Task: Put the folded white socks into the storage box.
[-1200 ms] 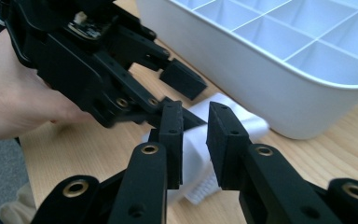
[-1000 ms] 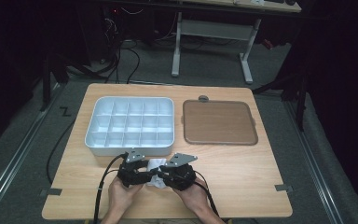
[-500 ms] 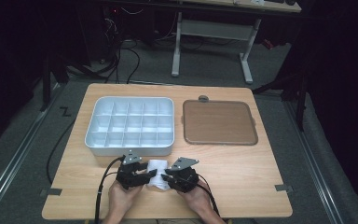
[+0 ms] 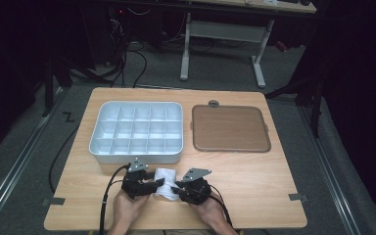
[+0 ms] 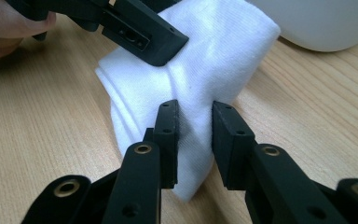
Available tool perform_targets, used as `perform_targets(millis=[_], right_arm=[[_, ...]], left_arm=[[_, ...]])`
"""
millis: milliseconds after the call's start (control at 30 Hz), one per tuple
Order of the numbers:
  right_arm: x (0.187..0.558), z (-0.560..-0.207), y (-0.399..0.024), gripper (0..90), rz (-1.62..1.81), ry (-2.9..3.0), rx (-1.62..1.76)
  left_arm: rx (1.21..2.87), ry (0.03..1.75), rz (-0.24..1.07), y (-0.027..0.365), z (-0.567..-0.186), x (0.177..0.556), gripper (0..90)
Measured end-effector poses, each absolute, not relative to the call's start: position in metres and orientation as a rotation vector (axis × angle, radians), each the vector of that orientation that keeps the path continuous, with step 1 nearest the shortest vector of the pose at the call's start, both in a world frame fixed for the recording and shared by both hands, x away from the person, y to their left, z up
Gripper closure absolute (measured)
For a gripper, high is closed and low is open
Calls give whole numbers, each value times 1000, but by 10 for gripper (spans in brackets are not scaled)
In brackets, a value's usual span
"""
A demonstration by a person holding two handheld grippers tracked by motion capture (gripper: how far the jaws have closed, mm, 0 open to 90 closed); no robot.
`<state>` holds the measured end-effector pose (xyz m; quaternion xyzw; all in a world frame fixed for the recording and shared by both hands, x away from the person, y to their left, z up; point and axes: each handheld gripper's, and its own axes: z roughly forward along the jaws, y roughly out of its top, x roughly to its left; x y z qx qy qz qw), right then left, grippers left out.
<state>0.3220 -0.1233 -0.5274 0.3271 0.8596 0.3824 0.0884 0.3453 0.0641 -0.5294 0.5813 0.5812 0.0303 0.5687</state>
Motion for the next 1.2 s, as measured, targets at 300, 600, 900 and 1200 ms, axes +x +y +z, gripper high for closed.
perform_targets(millis=[300,600,900,1200], right_arm=[[321,-528,-121,713,1161,2540,1019],[321,-526,-110,577,1201,2524,1002],[316,-509,-130,539,1296,2444,1065],[314,-498,-166,540,1216,2339,1101]], left_arm=[[1367,1375,88,65,-526,343,494],[1374,1401,104,82,-524,346,420],[1297,1368,90,81,-503,343,351],[1309,1463,99,74,-504,356,287]])
